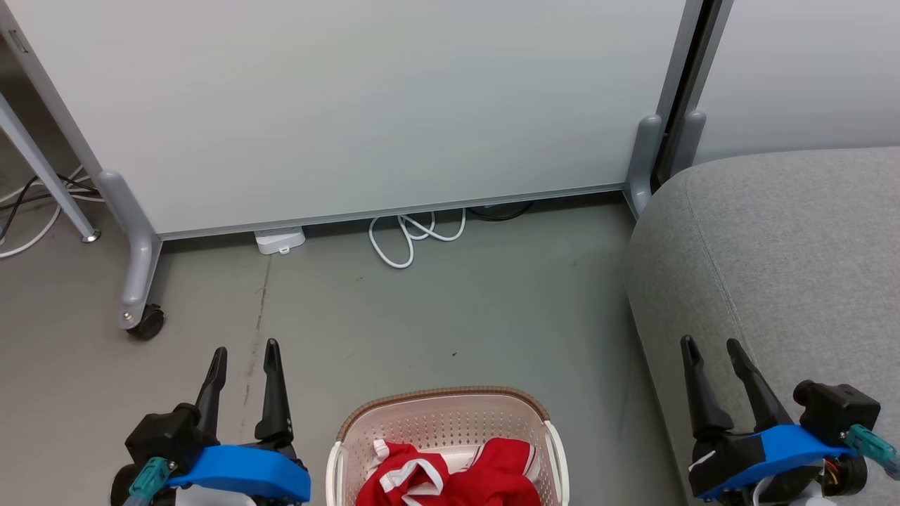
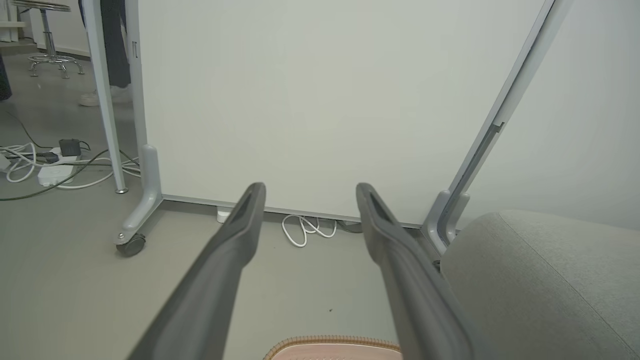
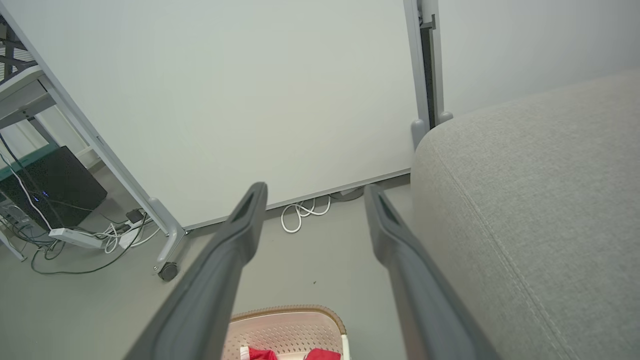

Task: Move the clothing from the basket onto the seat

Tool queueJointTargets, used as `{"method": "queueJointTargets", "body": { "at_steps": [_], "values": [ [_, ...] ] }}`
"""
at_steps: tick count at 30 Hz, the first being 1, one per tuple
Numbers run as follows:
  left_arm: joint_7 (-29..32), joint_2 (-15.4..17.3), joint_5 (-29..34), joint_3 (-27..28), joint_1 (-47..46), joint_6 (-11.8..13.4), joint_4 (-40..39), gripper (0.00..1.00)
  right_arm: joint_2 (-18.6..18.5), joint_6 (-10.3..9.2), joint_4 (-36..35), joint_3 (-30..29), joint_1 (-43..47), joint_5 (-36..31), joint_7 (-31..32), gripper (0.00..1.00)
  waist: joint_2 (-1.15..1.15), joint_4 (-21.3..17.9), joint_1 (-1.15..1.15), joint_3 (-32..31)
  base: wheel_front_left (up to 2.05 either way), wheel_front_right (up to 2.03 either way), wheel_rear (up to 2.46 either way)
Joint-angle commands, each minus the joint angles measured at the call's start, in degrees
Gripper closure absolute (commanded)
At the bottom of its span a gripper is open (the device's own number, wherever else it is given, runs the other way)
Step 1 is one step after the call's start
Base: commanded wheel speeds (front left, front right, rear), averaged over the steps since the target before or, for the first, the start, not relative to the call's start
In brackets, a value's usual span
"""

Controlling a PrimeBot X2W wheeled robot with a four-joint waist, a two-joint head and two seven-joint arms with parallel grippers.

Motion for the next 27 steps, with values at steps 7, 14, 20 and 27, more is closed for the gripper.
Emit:
{"method": "queueJointTargets", "body": {
  "at_steps": [7,14,20,27],
  "values": [
    [-1.37,0.17,4.03,-0.4,-0.35,0.18,0.52,0.0,-0.47,0.1,-0.84,0.28,-0.38,-4.37,-1.12,0.0,0.0,0.07,0.0,0.01,0.0,0.0,0.0],
    [-2.23,-0.11,6.49,-0.82,-0.63,-0.7,1.58,0.0,-0.49,0.12,-1.55,0.39,-0.19,-7.72,-1.44,0.0,0.0,0.46,0.0,-0.03,0.0,0.0,0.0],
    [-2.97,-0.53,7.86,-0.77,-0.78,-1.23,2.83,0.0,-0.51,0.12,-1.57,0.54,0.18,-10.5,-1.78,0.0,0.0,0.62,0.0,-0.2,0.0,0.0,0.0],
    [-3.69,-0.76,9.59,-0.65,-0.94,-1.65,4.04,0.0,-0.53,0.13,-1.54,0.3,0.7,-13.73,-2.25,0.0,0.0,0.23,0.0,-0.26,0.0,0.0,0.0]
  ]
}}
